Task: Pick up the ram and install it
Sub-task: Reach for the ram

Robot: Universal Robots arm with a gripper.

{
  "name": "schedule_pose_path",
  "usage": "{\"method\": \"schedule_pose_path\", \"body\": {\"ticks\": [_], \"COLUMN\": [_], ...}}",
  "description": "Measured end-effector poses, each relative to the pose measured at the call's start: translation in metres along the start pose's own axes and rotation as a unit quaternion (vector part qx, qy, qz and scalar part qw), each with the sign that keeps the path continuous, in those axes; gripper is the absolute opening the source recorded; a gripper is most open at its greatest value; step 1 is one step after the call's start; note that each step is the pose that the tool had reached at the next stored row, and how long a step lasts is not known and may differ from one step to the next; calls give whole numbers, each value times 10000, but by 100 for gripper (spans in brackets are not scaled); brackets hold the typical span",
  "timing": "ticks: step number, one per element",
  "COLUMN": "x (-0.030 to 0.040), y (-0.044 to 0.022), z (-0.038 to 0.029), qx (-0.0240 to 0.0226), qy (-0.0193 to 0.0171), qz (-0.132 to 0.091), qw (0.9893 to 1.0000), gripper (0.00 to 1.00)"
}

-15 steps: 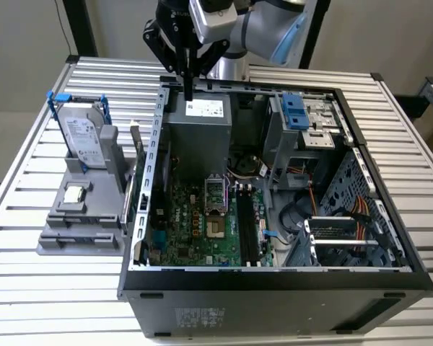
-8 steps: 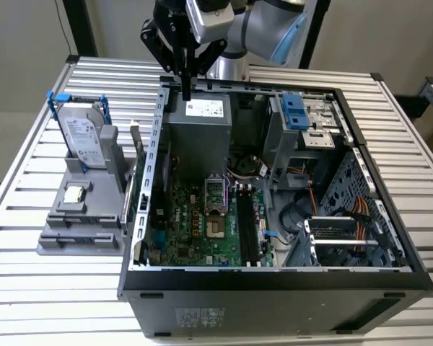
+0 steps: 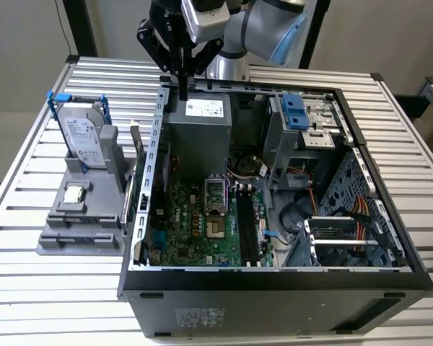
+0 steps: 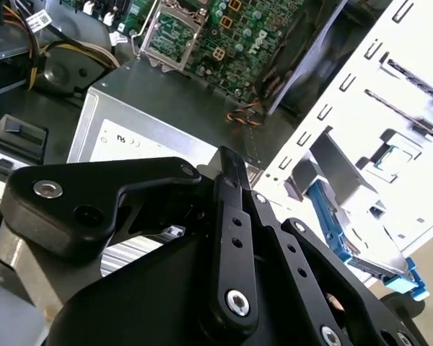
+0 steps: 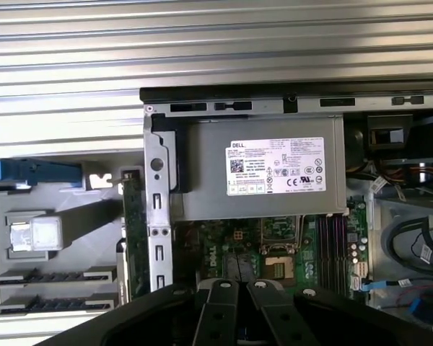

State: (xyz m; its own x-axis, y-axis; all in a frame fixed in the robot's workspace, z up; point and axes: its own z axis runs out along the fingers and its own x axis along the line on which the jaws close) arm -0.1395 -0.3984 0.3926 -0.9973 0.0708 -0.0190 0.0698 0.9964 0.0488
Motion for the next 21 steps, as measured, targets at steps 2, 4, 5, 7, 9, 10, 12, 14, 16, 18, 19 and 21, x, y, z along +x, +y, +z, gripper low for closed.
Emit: {"method": "schedule_pose_path", "body": {"ticks": [2,4,5,7,9,10,12,14,16,18,19,21], "x": [15,32,40,55,68,74,88,103,119,136,145,164], "y": [-1,-2,-2,-3,-3,-3,-2,-2,-1,0,0,1], "z": [0,-1,-1,-1,-1,-1,-2,-2,-2,-3,-3,-3], "qx": [0,0,0,0,0,0,0,0,0,0,0,0], "qy": [0,0,0,0,0,0,0,0,0,0,0,0], "qz": [0,0,0,0,0,0,0,-1,-1,-3,-3,-5], "qw": [10000,10000,10000,10000,10000,10000,10000,10000,10000,10000,10000,10000], "gripper": [0,0,0,0,0,0,0,0,0,0,0,0]}}
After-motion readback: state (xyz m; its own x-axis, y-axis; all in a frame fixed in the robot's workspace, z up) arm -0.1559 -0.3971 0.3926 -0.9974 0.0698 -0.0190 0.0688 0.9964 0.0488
